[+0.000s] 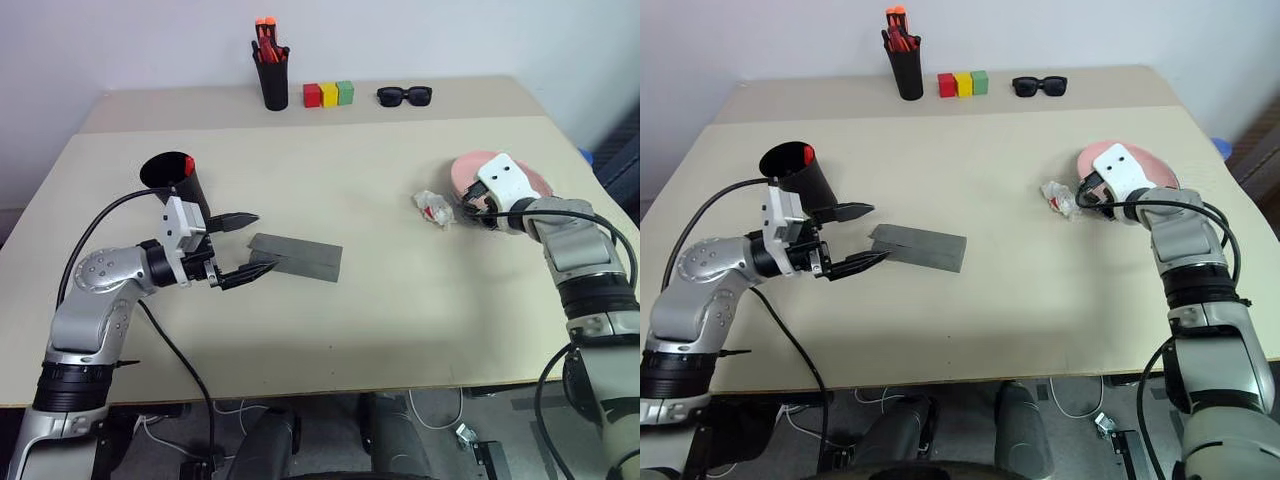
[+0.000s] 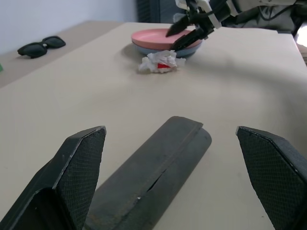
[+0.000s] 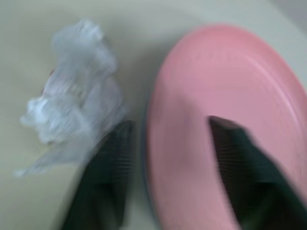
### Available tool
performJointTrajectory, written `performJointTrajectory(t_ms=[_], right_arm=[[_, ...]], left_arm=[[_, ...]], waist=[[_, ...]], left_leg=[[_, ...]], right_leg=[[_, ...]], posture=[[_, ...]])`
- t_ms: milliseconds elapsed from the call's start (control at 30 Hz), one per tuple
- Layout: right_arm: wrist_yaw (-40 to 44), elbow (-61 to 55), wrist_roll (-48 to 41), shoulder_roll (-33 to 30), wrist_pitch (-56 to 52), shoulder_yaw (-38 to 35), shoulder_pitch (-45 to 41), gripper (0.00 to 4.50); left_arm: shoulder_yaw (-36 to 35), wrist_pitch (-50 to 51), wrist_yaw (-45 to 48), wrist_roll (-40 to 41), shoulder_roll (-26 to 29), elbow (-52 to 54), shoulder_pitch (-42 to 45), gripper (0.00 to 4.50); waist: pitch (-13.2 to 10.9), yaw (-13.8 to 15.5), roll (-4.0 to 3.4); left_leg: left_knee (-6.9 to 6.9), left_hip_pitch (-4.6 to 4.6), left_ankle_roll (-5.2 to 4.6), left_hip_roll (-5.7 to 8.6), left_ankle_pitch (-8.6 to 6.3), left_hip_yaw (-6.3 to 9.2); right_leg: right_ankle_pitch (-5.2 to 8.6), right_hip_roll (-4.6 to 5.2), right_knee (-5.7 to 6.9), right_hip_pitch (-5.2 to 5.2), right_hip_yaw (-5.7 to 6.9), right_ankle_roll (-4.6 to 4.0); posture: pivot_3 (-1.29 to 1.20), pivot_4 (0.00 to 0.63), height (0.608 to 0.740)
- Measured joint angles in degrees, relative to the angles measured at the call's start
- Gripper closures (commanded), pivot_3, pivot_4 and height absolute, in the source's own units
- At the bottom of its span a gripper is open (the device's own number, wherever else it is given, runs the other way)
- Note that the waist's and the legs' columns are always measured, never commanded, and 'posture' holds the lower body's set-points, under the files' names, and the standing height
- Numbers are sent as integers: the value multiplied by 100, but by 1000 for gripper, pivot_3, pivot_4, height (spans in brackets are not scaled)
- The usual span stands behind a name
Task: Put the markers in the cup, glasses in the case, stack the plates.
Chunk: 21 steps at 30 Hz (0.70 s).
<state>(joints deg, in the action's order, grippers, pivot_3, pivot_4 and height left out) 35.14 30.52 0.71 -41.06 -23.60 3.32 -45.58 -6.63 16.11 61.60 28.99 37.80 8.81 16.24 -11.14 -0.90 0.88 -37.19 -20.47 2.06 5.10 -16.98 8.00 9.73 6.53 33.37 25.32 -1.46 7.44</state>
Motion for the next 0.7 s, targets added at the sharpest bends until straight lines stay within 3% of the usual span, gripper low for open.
performJointTrajectory(t_ms=[133,333,600,700], right_arm=[[-7,-359,-548,431,-364,-487,-57,441],[64,-861,-780,653,-484,-503,-37,441],[80,-201,-571,813,-136,-244,109,441],[133,236,-477,869,91,-147,104,1175]], left_arm=[[1,57,-48,36,2,56,-7,0],[15,73,-21,37,2,15,228,0],[44,71,62,34,8,-97,295,0],[42,73,59,34,42,-95,293,0]], waist=[[0,-24,0],[0,20,-1],[0,-25,-1],[0,-24,-1]], left_leg=[[0,3,1,-3,0,0],[-4,-1,1,-1,0,1],[-1,2,1,-1,1,0],[-1,1,1,-1,1,-1]], right_leg=[[-3,-5,4,0,0,-4],[-3,-3,2,0,0,-4],[-4,-4,4,2,0,-5],[-4,-4,4,2,0,-6]], posture=[[0,150,740],[0,150,740],[0,150,740],[0,150,740]])
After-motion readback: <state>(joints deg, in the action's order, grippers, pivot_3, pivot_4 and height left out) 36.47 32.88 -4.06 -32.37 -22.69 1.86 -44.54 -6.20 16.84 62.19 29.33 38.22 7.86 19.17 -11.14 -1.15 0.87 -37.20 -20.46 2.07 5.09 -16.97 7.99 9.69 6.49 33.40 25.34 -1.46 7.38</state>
